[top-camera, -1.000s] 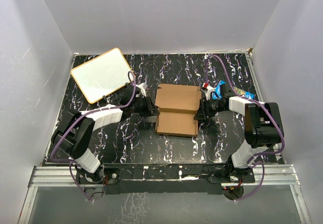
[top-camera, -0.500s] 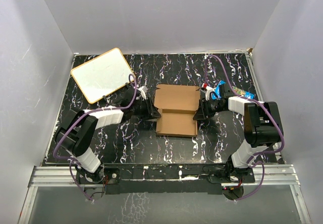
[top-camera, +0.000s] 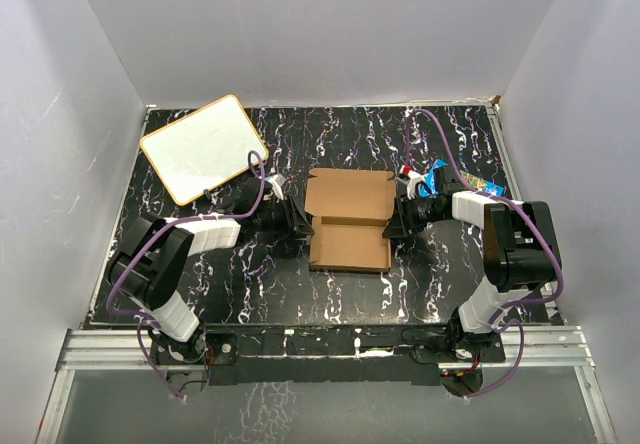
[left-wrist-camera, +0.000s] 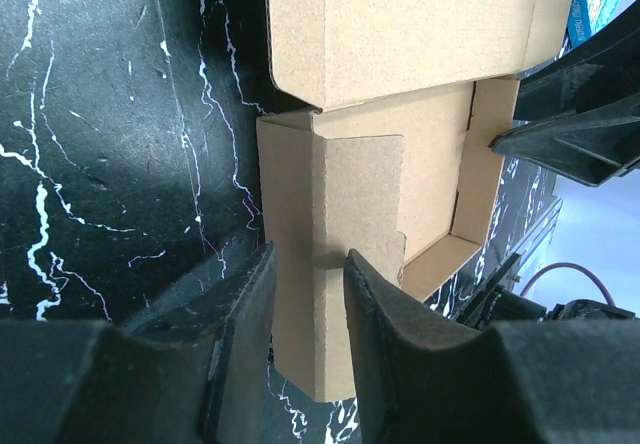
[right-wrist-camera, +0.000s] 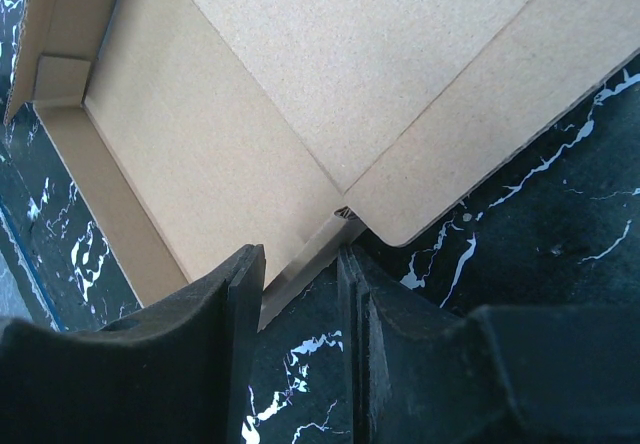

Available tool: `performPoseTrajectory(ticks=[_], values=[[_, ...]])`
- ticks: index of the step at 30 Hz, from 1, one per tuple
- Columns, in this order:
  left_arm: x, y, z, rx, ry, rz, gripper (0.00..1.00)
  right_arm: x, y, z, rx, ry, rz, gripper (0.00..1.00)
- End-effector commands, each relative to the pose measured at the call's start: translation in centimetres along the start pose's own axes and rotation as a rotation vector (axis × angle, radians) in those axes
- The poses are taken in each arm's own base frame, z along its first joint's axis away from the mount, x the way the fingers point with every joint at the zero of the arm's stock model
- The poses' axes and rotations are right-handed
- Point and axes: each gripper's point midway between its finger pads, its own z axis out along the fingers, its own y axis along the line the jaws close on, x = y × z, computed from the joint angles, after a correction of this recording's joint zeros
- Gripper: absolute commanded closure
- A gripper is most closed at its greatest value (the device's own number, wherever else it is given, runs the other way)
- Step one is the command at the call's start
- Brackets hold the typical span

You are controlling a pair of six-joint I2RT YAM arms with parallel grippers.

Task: Fold the paper box

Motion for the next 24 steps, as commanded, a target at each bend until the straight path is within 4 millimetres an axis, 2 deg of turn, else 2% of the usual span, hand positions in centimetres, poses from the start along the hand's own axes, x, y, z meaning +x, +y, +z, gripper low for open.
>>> performPoseTrajectory(ticks=[1, 4, 8, 15, 24], values=[[0.0, -0.9, -0.2, 0.041, 0.012, 0.012, 0.67, -0.7, 0.1, 0.3, -0.014, -0.015, -0.032, 0.61], [0.0, -1.0, -0.3, 0.044, 0.012, 0.014, 0.60, -0.7, 0.1, 0.3, -0.015, -0.015, -0.033, 0.61], [0.2, -0.9, -0.4, 0.039, 0.017, 0.015, 0.57, -0.8, 0.1, 0.3, -0.014, -0.015, -0.032, 0.61], [1.0, 0.7, 0.1, -0.047, 0.052, 0.013, 0.57, -0.7, 0.1, 0.3, -0.015, -0.013, -0.031, 0.61], [1.1, 0.6, 0.4, -0.129, 0.055, 0.071, 0.56, -0.6, 0.1, 0.4, -0.014, -0.011, -0.029, 0.61]])
